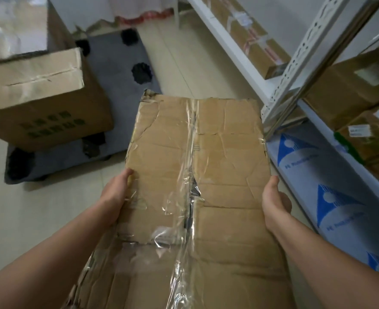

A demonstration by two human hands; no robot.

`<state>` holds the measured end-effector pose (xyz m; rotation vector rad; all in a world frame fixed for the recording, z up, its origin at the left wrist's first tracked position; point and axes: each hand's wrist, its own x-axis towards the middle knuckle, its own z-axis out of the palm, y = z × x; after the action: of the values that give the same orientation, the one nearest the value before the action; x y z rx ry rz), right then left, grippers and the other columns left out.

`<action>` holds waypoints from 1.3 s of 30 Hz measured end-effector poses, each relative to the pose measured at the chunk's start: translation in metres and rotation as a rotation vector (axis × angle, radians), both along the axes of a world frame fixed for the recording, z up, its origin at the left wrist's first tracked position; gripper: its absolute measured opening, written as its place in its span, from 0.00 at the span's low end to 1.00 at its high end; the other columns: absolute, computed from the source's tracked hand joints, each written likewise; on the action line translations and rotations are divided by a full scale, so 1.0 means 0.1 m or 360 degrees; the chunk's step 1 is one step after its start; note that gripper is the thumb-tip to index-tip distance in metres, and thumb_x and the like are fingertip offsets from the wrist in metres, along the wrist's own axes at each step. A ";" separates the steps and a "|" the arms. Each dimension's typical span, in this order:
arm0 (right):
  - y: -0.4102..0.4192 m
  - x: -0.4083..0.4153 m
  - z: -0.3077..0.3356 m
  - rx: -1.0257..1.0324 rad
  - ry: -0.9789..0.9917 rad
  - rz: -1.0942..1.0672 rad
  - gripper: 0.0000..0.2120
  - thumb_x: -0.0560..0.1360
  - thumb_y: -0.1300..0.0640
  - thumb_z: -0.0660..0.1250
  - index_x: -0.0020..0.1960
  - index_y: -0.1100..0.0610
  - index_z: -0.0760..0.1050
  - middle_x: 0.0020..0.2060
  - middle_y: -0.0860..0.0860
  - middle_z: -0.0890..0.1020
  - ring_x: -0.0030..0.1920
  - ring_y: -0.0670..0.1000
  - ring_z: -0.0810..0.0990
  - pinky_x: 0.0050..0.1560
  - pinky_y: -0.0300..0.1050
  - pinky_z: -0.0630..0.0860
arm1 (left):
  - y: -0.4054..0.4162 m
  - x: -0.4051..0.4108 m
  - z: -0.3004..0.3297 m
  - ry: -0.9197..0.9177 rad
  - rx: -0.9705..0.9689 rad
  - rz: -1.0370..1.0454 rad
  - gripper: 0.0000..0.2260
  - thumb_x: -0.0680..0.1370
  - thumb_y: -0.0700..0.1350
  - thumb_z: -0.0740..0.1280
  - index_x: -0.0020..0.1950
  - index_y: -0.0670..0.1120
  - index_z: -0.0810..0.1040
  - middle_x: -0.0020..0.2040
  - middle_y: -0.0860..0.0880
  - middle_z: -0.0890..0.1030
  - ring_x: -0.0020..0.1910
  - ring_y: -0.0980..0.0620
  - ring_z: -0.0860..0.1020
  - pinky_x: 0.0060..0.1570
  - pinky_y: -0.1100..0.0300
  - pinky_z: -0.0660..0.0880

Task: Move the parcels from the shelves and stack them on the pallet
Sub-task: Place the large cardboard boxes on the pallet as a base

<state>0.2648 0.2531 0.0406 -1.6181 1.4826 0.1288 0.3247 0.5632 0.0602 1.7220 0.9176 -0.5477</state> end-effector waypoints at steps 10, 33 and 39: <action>-0.25 2.08 0.14 -0.0022 -0.0063 0.0247 0.35 0.79 0.34 0.51 0.60 0.65 0.73 0.43 0.56 0.73 0.49 0.61 0.75 0.51 0.53 0.72 | -0.21 1.66 0.08 -0.0032 -0.0042 0.0317 0.23 0.72 0.65 0.61 0.51 0.48 0.79 0.44 0.42 0.82 0.39 0.43 0.79 0.44 0.50 0.75; 0.18 6.25 -0.08 -0.0175 0.0033 0.0600 0.38 0.81 0.36 0.47 0.69 0.69 0.69 0.67 0.66 0.72 0.66 0.66 0.72 0.64 0.58 0.68 | 0.23 5.28 -0.56 -0.0023 -0.0185 0.0670 0.19 0.72 0.63 0.62 0.49 0.50 0.79 0.47 0.43 0.81 0.48 0.41 0.79 0.56 0.47 0.75; 0.44 7.16 -0.08 -0.0134 0.0025 0.0688 0.37 0.81 0.36 0.48 0.72 0.67 0.67 0.70 0.64 0.69 0.69 0.65 0.69 0.67 0.58 0.66 | 0.48 5.93 -0.62 -0.0031 -0.0270 0.0734 0.28 0.64 0.67 0.62 0.54 0.50 0.81 0.49 0.42 0.84 0.50 0.39 0.81 0.59 0.40 0.75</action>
<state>0.9805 0.2970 0.0328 -1.9911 1.1421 0.3247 0.9178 0.6115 -0.0013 1.3041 1.1745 -0.2914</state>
